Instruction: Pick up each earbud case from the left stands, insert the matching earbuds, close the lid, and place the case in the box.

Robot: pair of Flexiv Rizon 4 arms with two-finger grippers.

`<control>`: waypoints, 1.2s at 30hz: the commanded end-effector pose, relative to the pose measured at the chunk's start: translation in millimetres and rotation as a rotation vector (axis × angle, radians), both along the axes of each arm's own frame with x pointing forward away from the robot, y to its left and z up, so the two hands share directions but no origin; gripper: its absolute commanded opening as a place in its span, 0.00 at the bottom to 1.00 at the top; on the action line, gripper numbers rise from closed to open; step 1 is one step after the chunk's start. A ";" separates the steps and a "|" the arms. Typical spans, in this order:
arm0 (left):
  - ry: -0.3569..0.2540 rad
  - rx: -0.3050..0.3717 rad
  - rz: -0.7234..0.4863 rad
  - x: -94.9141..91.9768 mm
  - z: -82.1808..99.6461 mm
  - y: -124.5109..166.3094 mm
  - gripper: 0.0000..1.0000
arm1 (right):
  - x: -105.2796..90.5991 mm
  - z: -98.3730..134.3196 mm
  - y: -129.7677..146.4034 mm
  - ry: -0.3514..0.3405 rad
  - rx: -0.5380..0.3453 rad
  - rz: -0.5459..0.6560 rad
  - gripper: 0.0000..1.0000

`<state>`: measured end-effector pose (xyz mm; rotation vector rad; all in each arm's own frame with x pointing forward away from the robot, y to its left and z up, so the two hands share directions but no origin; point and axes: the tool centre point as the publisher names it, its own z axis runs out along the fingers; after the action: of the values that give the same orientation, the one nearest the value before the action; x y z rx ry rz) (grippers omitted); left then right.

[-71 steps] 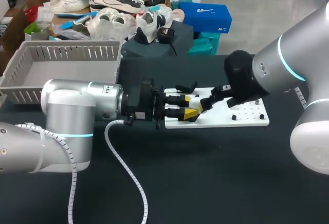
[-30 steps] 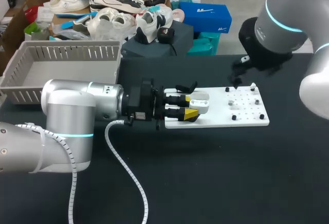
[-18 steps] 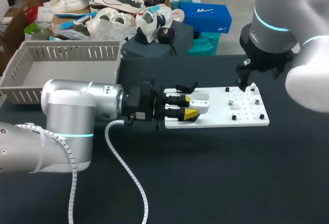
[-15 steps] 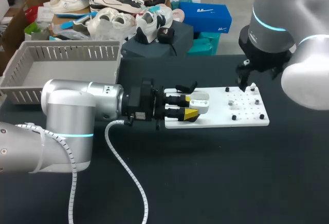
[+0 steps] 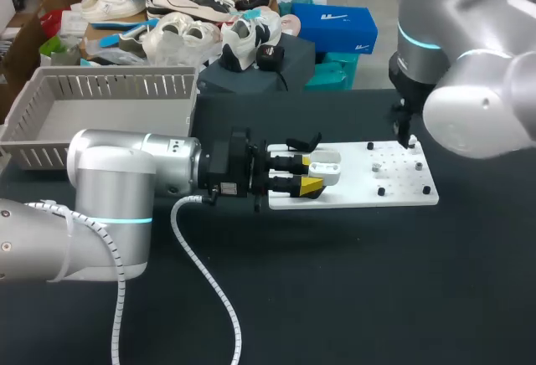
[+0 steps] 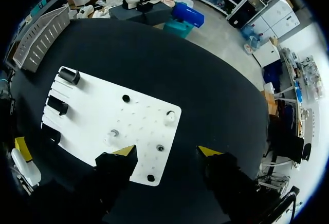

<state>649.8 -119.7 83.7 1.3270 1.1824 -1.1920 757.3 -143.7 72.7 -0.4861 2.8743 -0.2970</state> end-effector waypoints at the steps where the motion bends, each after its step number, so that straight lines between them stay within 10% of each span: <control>1: -0.001 -0.002 0.003 -0.4 -0.7 -0.4 0.00 | 14.6 -8.1 6.5 0.046 -0.031 -0.022 0.69; 6: -0.001 -0.002 0.003 -0.4 -0.7 -0.4 0.00 | 22.7 -12.3 5.5 0.028 -0.044 -0.055 0.48; 15: -0.001 -0.002 0.003 -0.4 -0.7 -0.4 0.00 | 27.6 -27.6 4.2 0.041 -0.030 -0.082 0.60; 36: -0.001 -0.002 0.003 -0.4 -0.7 -0.4 0.00 | 37.0 -40.8 -2.8 0.070 -0.017 -0.104 0.40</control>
<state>649.8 -119.7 83.7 1.3270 1.1824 -1.1919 788.4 -147.2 32.8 -0.3564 2.9635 -0.3266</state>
